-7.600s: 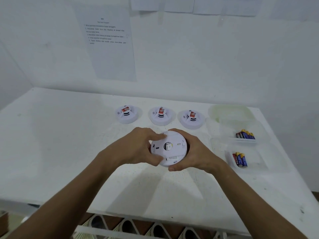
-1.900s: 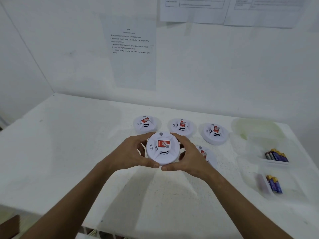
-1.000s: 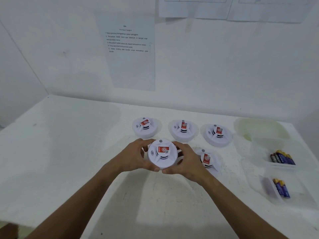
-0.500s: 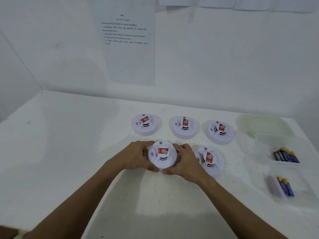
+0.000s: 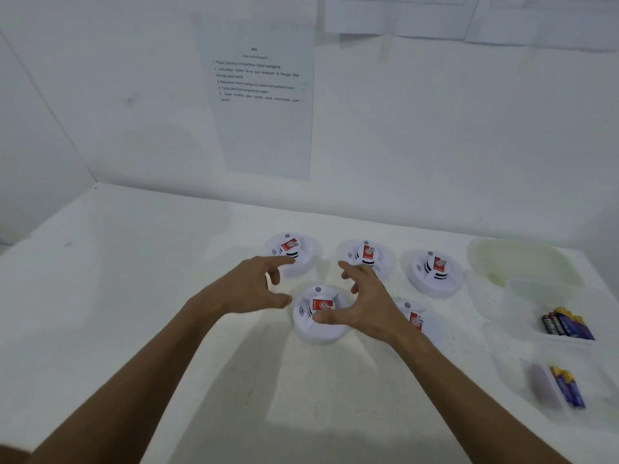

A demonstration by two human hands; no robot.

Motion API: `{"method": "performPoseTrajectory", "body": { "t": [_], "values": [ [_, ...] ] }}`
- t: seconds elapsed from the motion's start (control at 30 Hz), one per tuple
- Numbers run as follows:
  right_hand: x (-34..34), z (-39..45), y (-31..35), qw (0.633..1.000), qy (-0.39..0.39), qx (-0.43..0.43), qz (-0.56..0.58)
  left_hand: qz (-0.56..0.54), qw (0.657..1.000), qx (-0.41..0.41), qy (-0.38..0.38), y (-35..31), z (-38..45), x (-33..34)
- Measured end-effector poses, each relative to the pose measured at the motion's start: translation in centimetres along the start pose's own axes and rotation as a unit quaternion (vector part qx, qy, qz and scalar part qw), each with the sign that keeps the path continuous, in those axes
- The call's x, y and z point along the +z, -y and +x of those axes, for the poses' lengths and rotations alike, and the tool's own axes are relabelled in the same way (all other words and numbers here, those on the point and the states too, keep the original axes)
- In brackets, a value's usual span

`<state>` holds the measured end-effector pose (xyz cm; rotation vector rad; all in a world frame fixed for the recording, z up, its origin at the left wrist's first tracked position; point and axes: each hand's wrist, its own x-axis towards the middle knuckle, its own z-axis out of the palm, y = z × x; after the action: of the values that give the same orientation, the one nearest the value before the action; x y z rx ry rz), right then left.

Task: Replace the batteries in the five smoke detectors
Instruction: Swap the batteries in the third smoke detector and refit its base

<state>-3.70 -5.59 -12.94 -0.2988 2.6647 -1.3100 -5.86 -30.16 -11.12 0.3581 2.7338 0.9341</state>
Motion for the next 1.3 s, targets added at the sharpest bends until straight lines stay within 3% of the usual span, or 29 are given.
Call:
{"method": "performPoseTrajectory", "body": {
  "t": [0.1,0.2,0.43,0.73,0.9,1.13,1.3],
  "values": [
    [-0.7,2.9,2.0,0.999,0.009,-0.034,0.005,-0.001,0.997,-0.002,-0.075,0.2,1.4,-2.2],
    [-0.4,6.0,3.4,0.999,0.027,-0.039,-0.010,-0.017,0.994,-0.022,-0.102,0.9,3.0,-3.2],
    [1.3,10.3,4.0,0.992,0.077,-0.023,-0.093,-0.016,0.997,-0.067,-0.044,2.8,5.4,-2.6],
    [2.3,11.5,2.7,0.993,0.084,-0.007,-0.081,-0.043,0.998,-0.022,-0.045,4.2,6.4,-0.6],
    [0.5,9.9,3.1,0.997,0.052,-0.039,-0.034,-0.127,0.988,0.009,-0.082,1.9,4.4,-1.6],
    [-5.0,5.6,3.0,0.992,0.078,-0.097,-0.031,-0.164,0.984,0.036,-0.067,-5.6,1.0,-2.3],
    [-10.3,0.8,1.9,0.992,0.057,-0.110,-0.034,-0.212,0.975,0.051,-0.049,-11.9,-0.3,-0.7]
  ]
}}
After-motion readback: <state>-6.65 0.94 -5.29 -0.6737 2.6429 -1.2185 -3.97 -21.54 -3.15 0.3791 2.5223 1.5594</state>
